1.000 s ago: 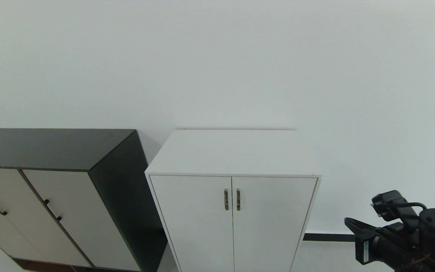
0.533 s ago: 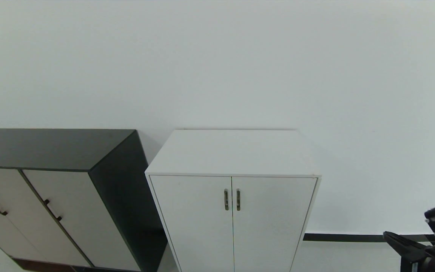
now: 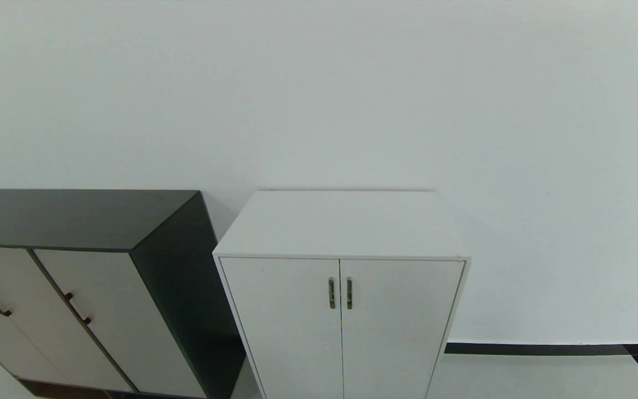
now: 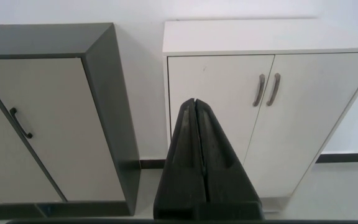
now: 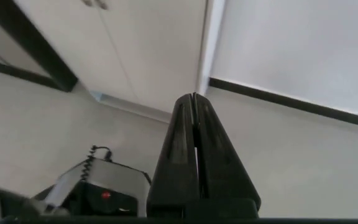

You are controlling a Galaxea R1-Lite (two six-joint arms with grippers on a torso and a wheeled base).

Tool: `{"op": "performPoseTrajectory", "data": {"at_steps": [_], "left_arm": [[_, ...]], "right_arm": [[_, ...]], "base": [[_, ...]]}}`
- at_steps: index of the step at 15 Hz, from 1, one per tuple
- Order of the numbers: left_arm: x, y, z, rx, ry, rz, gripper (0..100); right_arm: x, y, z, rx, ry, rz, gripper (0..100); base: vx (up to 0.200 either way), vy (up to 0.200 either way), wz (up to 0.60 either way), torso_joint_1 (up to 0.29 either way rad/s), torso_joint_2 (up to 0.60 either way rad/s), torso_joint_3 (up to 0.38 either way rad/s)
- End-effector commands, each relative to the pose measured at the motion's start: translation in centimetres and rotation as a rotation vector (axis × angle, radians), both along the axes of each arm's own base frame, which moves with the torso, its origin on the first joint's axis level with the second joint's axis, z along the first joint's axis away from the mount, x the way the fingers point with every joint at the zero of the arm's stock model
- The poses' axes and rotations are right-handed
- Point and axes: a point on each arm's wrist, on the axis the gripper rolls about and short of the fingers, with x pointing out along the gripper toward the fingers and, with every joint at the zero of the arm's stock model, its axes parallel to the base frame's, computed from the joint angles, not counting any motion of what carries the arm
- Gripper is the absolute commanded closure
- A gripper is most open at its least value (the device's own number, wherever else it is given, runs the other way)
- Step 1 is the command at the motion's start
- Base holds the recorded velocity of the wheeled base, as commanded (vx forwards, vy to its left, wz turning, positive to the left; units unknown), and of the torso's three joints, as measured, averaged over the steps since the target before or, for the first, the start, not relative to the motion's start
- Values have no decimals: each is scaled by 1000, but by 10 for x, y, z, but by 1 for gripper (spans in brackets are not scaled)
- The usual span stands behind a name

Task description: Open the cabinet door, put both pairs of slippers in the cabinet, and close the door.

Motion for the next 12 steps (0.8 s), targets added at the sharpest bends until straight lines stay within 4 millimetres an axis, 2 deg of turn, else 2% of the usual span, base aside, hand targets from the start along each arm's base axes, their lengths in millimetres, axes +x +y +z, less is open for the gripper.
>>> {"op": "performPoseTrajectory", "data": {"at_steps": [1,3,7,12], "left_arm": [[0,0,0,0,2,0,100],[0,0,0,2,1,0,100],[0,0,0,2,1,0,100],[0,0,0,2,0,0,100]], "right_arm": [[-28,-11,-12,71,-116,32,100],[-28,-11,-12,77,-134,32,100],[-30,-10,-12,60,-151,-190,100],[-42,-10,-14,56,-310,-313,100]], "base": [[0,0,0,0,0,0],[0,0,0,0,0,0],[0,0,0,0,0,0],[0,0,0,0,0,0]]}}
